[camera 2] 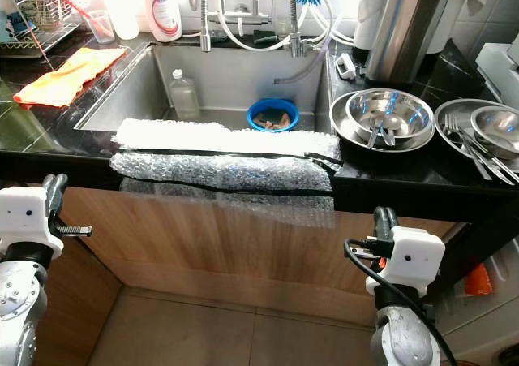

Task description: Kitchen organization

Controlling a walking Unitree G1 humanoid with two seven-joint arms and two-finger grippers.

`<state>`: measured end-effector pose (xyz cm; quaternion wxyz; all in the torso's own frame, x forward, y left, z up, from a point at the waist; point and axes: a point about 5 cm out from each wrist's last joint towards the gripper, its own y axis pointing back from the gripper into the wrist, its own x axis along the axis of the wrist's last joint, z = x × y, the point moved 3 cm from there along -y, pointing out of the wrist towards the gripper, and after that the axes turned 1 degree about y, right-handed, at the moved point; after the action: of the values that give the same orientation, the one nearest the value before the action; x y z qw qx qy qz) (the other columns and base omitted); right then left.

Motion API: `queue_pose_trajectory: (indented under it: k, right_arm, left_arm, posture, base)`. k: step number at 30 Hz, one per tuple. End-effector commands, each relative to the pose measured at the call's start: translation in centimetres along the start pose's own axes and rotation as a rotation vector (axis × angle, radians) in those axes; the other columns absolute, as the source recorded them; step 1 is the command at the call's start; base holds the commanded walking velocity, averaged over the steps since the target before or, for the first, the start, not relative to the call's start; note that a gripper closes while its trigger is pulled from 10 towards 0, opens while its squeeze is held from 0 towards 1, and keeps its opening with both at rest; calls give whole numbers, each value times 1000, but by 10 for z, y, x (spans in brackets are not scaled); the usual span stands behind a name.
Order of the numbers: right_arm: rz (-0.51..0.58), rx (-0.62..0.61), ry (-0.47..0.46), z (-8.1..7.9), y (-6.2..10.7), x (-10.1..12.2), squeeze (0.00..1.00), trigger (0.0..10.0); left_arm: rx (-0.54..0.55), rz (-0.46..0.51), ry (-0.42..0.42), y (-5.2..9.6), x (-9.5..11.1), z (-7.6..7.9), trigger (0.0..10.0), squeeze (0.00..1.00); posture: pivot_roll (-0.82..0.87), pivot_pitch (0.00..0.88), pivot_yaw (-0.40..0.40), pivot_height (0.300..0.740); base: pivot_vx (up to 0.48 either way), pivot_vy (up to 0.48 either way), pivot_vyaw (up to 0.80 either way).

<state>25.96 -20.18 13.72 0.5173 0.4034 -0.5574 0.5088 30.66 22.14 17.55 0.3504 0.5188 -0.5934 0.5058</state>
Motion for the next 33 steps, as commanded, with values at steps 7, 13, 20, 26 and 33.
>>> queue_pose_trajectory:
  k: [7,13,20,26,33]
  right_arm:
    - [71,19,-5,-9,-11,16,0,10000]
    - [58,13,-2,-11,-10,10,0,10000]
    - [52,-26,5,1,-12,6,1000,10000]
    - [87,-11,-13,-2,-20,13,1000,10000]
    - [116,23,-19,-7,-31,19,1000,10000]
  left_arm:
    - [-84,45,15,-8,10,26,10000,0]
    - [-106,52,15,-9,8,33,10000,0]
    - [-111,45,-4,-12,3,26,10000,0]
    - [-111,63,-5,-17,6,27,10000,0]
    - [-118,74,6,-18,8,32,10000,0]
  posture:
    - [-39,106,44,740]
    - [-32,112,51,740]
    - [-31,112,54,740]
    - [-28,110,51,740]
    - [-27,103,45,740]
  base:
    - [0,0,0]
    - [0,0,0]
    - [0,0,0]
    - [0,0,0]
    - [0,0,0]
